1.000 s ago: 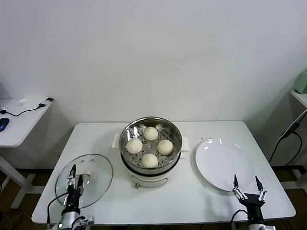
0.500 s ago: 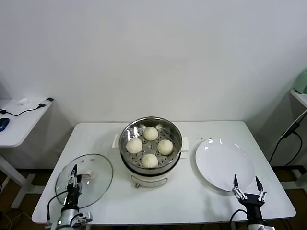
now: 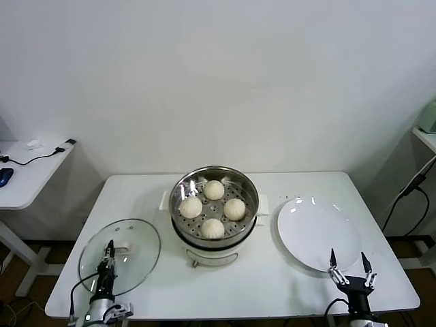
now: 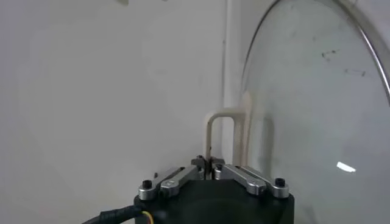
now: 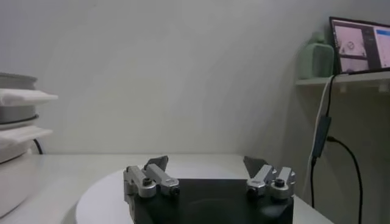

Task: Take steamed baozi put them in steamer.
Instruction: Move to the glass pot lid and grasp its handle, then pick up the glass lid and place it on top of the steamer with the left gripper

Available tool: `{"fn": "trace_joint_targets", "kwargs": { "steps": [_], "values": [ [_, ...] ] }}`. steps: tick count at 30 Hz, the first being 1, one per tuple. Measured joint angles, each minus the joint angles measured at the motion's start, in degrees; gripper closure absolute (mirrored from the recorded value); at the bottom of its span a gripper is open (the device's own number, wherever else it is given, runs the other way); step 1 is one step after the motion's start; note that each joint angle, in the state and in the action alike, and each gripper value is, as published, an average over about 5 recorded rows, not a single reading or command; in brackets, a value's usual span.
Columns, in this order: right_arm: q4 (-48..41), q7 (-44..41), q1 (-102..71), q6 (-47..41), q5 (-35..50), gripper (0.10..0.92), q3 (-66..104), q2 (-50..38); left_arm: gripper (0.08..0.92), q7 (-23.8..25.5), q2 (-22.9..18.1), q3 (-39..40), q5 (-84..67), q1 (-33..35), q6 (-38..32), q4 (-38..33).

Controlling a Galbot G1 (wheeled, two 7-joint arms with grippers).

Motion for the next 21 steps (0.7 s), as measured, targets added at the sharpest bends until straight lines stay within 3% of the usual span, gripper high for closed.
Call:
{"fn": "trace_joint_targets", "kwargs": {
  "steps": [10, 21],
  "values": [
    [0.09, 0.00, -0.18, 0.30, -0.12, 0.203, -0.06, 0.02, 0.867, -0.98, -0.01, -0.81, -1.06, 0.54, -1.20, -0.80],
    [0.74, 0.33, -0.20, -0.13, -0.77, 0.203, 0.18, 0.30, 0.867, 4.06, 3.15, -2.44, -5.74, 4.00, -1.31, -12.16]
  ]
}}
